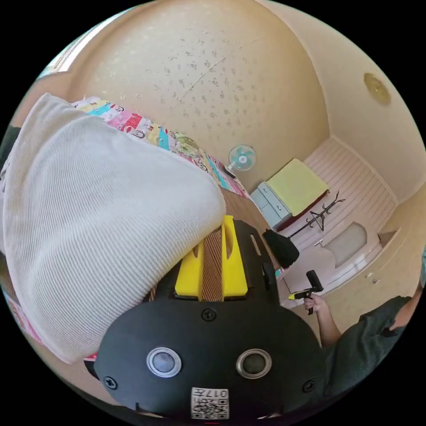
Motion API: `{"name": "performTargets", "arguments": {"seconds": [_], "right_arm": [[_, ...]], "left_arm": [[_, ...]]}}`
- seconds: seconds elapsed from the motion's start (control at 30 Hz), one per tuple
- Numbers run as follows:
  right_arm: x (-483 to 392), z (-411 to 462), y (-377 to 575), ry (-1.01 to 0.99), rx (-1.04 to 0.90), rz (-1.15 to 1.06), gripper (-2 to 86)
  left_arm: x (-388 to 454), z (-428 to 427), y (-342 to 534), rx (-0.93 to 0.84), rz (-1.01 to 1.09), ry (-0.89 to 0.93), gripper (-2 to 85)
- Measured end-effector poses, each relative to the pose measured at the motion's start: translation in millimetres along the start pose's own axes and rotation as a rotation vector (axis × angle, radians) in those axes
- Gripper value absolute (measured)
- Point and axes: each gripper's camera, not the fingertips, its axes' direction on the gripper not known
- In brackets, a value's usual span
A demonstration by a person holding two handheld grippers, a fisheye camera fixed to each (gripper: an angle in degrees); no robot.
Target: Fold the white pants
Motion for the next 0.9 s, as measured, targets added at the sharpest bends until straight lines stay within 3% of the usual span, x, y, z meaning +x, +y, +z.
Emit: {"name": "performTargets", "arguments": {"seconds": [0.23, 0.4, 0.53, 0.6, 0.67, 0.73, 0.8, 0.87, 0.9], "right_arm": [[16, 40, -24, -0.042, -0.099, 0.012, 0.4], [12, 63, -37, -0.072, -0.109, -0.038, 0.4], [16, 83, -39, -0.059, -0.153, -0.045, 0.4], [17, 89, -37, -0.046, -0.168, -0.047, 0.4], [16, 93, -30, -0.019, -0.175, -0.057, 0.5], [18, 94, -22, 0.006, -0.169, -0.056, 0.5], [23, 93, -13, 0.026, -0.158, -0.041, 0.5], [32, 95, -2, 0.024, -0.149, -0.019, 0.5], [35, 96, 0, 0.021, -0.146, -0.016, 0.5]], "left_arm": [[45, 70, 165, -0.436, -0.023, 0.007, 6.8], [108, 11, 205, -0.192, 0.157, -0.274, 8.5], [107, -33, 182, -0.048, 0.183, -0.272, 9.0], [98, -45, 168, -0.037, 0.201, -0.256, 9.0], [92, -43, 152, -0.142, 0.271, -0.166, 8.8], [108, -32, 145, -0.418, 0.535, 0.011, 6.9], [130, -40, 153, -0.485, 0.753, 0.031, 3.6], [131, -57, 148, -0.376, 0.78, -0.059, 1.4], [118, -69, 139, -0.24, 0.706, -0.136, 0.8]]}}
